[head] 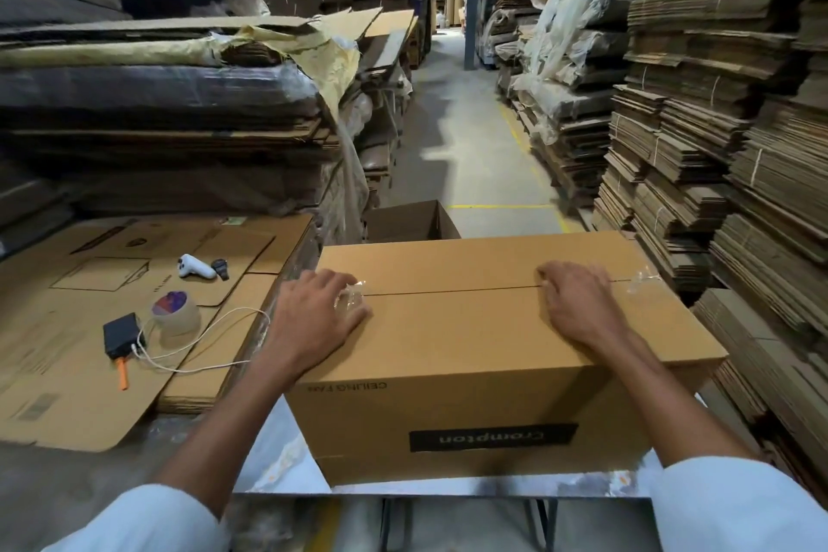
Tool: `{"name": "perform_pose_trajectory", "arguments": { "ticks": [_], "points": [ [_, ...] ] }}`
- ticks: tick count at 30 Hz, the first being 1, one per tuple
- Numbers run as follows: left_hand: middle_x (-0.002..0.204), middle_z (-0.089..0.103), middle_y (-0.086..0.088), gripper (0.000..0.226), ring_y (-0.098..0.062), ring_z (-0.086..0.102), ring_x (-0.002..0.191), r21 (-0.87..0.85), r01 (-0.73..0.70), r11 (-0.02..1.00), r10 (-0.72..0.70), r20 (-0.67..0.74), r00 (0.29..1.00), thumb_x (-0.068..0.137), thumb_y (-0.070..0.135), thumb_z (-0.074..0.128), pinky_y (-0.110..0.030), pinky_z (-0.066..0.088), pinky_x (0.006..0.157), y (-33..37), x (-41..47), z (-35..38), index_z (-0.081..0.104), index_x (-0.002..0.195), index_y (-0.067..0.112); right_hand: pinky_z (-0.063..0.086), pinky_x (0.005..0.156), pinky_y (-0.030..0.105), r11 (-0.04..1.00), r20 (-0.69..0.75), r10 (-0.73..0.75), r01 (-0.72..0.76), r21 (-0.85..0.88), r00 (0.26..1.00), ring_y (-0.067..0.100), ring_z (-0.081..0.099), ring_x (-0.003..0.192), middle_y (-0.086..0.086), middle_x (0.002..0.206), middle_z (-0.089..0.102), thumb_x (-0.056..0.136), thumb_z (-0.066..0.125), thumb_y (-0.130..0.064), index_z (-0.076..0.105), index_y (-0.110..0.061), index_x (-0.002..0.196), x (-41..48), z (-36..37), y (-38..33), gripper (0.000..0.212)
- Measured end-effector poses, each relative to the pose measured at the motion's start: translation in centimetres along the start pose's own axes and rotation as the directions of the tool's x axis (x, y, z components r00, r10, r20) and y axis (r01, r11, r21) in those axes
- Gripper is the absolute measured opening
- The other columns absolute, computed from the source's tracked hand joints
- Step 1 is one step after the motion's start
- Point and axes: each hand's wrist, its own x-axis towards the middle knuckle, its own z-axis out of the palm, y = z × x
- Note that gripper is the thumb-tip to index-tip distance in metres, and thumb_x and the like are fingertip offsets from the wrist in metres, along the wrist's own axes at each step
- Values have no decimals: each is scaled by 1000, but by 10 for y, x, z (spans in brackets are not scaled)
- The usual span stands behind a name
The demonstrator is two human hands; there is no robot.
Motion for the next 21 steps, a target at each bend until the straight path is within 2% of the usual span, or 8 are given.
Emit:
{"name": "perform_pose_trajectory", "arguments": {
  "ticks": [5,11,13,15,16,18,19,21],
  "points": [
    [104,70,3,39,-16,61,95,-23,-27,999,26,-63,998,90,58,63,-33,48,74,10,-5,-1,73,107,24,43,96,42,995,30,-103,103,-6,994,30,61,104,5,105,71,89,45,-7,66,-17,105,0,16,-39,28],
    [93,72,0,27,-17,63,85,111,-105,988,108,-18,994,99,37,56,-35,56,69,15,-1,0,75,99,18,46,97,43,996,31,-86,86,-4,996,30,61,106,7,108,71,90,44,-8,66,-17,110,2,16,-37,31],
    [87,67,2,25,-16,60,78,59,-38,998,40,-38,998,100,34,54,-34,52,66,22,0,-2,70,93,17,45,100,43,996,26,-84,83,21,996,29,60,110,7,114,71,93,42,-11,65,-17,117,3,17,-36,34],
    [79,62,0,26,-18,57,70,-228,183,956,-203,-70,977,101,30,51,-36,48,61,27,1,-6,64,85,14,44,102,43,996,32,-81,80,27,996,29,59,113,7,117,70,95,41,-12,65,-18,120,2,17,-34,35],
    [75,61,-4,31,-21,56,66,-375,311,873,-361,-69,930,102,27,47,-39,47,59,20,3,-3,62,82,9,44,102,43,996,34,-84,83,23,996,29,59,113,7,117,70,96,41,-13,64,-18,120,2,17,-33,34],
    [74,59,-8,33,-24,53,63,-553,550,625,-652,17,758,101,23,42,-39,45,59,1,7,-4,61,86,1,42,101,42,995,39,-95,94,25,995,28,58,115,7,119,69,96,43,-13,64,-18,122,1,17,-31,34],
    [78,58,-9,29,-24,52,66,-641,627,442,-741,133,658,99,21,42,-39,43,61,-8,7,-7,61,91,0,40,103,41,995,41,-99,97,30,994,28,57,117,7,120,69,97,43,-13,63,-18,124,1,17,-31,35],
    [87,59,-14,21,-23,54,72,-792,610,3,-740,409,534,98,7,40,-34,41,63,-24,3,-8,58,97,-3,37,107,41,995,43,-97,96,36,994,26,55,122,7,125,67,98,43,-15,62,-18,130,1,18,-31,37]
  ]
}}
